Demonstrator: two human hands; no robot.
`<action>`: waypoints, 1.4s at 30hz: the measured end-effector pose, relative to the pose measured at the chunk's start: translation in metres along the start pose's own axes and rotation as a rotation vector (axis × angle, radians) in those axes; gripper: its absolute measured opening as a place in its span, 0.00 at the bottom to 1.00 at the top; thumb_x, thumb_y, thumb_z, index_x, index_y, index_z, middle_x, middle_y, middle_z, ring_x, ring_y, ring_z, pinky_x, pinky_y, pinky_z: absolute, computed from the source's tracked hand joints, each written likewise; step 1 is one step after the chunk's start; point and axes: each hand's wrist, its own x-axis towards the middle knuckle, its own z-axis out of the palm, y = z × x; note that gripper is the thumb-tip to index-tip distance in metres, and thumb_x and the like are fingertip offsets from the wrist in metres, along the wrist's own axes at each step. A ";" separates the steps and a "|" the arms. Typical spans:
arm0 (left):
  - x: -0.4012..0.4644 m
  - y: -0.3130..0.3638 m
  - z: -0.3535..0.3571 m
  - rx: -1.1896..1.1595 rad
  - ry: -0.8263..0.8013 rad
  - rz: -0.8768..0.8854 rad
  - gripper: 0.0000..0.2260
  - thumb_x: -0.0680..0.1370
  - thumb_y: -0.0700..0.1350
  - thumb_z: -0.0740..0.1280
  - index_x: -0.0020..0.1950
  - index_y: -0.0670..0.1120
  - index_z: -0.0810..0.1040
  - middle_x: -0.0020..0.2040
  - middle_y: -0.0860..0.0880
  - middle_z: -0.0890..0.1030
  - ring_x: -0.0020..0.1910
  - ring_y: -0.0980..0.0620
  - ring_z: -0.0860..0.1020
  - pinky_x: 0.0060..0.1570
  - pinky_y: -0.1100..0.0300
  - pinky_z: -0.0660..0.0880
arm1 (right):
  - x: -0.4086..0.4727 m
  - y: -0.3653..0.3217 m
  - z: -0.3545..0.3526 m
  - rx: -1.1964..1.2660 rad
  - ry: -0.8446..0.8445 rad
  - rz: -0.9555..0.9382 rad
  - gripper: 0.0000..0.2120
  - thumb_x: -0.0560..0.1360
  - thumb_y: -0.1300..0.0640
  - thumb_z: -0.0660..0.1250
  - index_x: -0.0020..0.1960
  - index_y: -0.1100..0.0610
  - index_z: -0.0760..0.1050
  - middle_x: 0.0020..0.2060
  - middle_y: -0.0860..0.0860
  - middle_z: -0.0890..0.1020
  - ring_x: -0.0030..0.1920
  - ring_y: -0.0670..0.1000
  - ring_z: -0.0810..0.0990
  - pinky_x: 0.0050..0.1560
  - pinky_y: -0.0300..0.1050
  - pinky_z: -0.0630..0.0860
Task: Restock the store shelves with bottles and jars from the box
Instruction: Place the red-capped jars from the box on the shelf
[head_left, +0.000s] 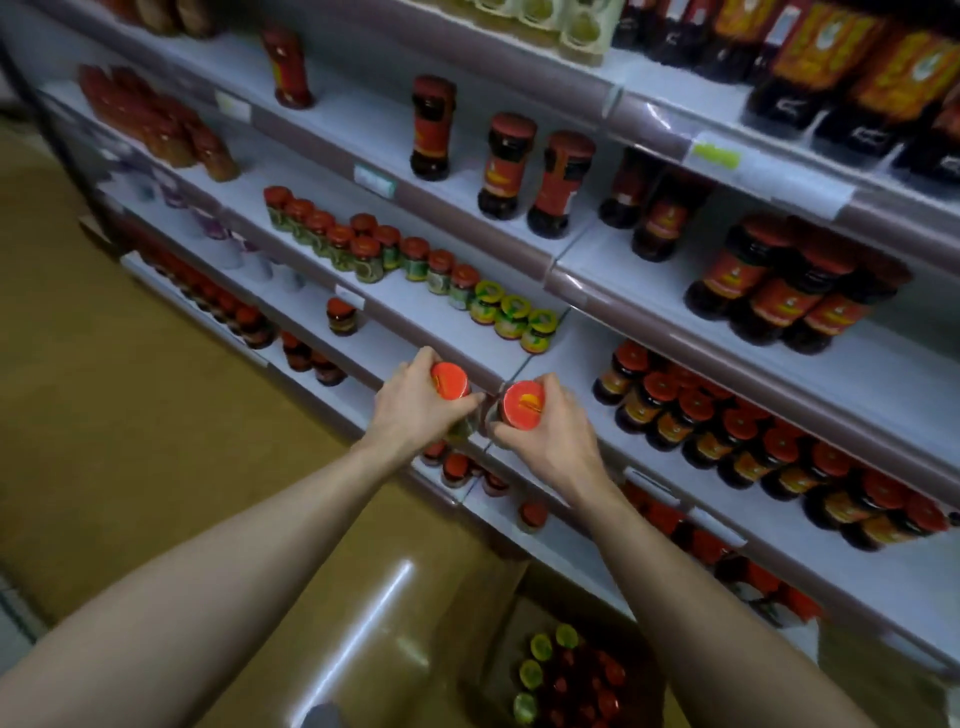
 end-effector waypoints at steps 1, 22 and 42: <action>0.012 -0.011 -0.014 -0.004 -0.003 0.006 0.25 0.70 0.67 0.74 0.55 0.52 0.71 0.51 0.50 0.79 0.51 0.46 0.78 0.49 0.49 0.78 | 0.009 -0.015 0.008 0.031 -0.007 0.009 0.25 0.65 0.39 0.76 0.53 0.48 0.69 0.49 0.47 0.77 0.47 0.51 0.78 0.42 0.50 0.76; 0.172 -0.079 -0.117 0.061 -0.079 -0.131 0.30 0.71 0.67 0.74 0.64 0.49 0.75 0.48 0.50 0.81 0.39 0.49 0.82 0.33 0.53 0.82 | 0.175 -0.116 0.083 0.131 -0.166 -0.015 0.26 0.65 0.34 0.76 0.55 0.46 0.73 0.47 0.47 0.83 0.46 0.49 0.81 0.46 0.50 0.79; 0.314 -0.120 -0.124 0.186 -0.163 -0.046 0.34 0.71 0.68 0.73 0.69 0.50 0.73 0.60 0.46 0.82 0.57 0.42 0.81 0.51 0.49 0.81 | 0.282 -0.155 0.132 0.168 -0.086 0.127 0.41 0.62 0.27 0.73 0.67 0.47 0.72 0.57 0.49 0.81 0.57 0.55 0.80 0.54 0.51 0.78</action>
